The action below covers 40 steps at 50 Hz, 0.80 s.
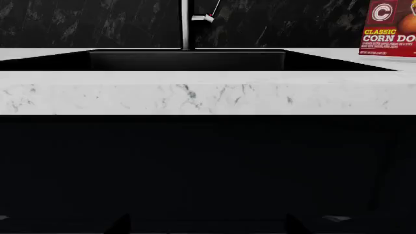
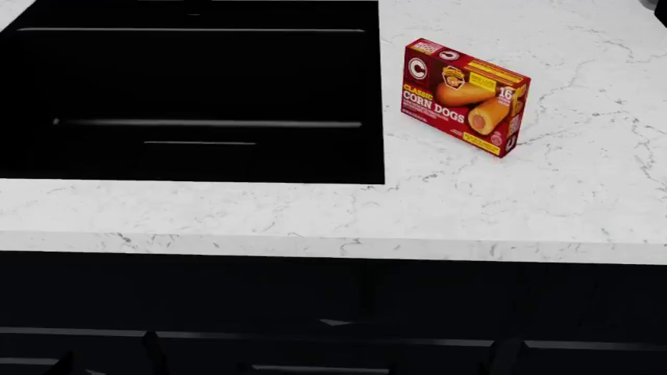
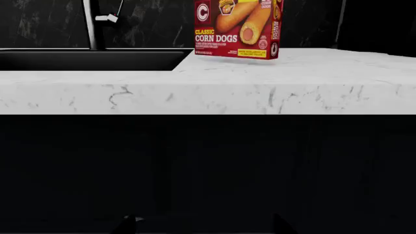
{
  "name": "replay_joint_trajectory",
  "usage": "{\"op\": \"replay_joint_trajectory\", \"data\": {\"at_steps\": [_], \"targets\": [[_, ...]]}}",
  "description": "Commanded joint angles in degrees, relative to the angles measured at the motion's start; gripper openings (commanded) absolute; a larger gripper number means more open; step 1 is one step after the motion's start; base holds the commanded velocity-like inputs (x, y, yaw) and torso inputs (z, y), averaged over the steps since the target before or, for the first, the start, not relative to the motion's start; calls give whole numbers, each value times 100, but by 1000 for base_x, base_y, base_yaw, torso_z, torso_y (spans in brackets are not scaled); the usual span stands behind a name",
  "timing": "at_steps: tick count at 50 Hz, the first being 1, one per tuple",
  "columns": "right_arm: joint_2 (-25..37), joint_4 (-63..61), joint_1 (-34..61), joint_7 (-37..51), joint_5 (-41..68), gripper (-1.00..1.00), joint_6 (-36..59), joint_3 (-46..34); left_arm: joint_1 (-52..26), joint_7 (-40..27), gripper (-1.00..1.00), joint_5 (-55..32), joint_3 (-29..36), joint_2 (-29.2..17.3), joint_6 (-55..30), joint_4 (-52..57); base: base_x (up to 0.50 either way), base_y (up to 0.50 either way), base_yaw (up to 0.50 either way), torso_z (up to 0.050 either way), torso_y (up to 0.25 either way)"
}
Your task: Turn the sink spout to the left.
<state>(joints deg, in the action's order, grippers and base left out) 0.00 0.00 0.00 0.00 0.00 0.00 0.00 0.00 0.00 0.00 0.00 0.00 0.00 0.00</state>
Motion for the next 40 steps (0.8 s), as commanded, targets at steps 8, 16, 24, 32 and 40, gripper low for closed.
{"op": "replay_joint_trajectory", "data": {"at_steps": [8, 16, 24, 32, 40], "targets": [[186, 4, 14, 271, 192, 100, -39, -203, 2, -225, 100, -189, 222, -192, -27, 34, 0, 0, 0, 0, 0], [277, 41, 39, 421, 306, 100, -64, -291, 6, -314, 100, -348, 316, -288, 53, 57, 0, 0, 0, 0, 0], [351, 65, 58, 527, 384, 100, -84, -362, 57, -232, 100, -613, 393, -378, 152, 146, 0, 0, 0, 34, 0], [407, 67, 74, 635, 440, 100, -63, -412, 50, -285, 100, -683, 467, -444, 124, 170, 0, 0, 0, 50, 0], [463, 68, 75, 711, 467, 100, -76, -481, 34, -345, 100, -727, 527, -499, 109, 156, 0, 0, 0, 50, 0]]}}
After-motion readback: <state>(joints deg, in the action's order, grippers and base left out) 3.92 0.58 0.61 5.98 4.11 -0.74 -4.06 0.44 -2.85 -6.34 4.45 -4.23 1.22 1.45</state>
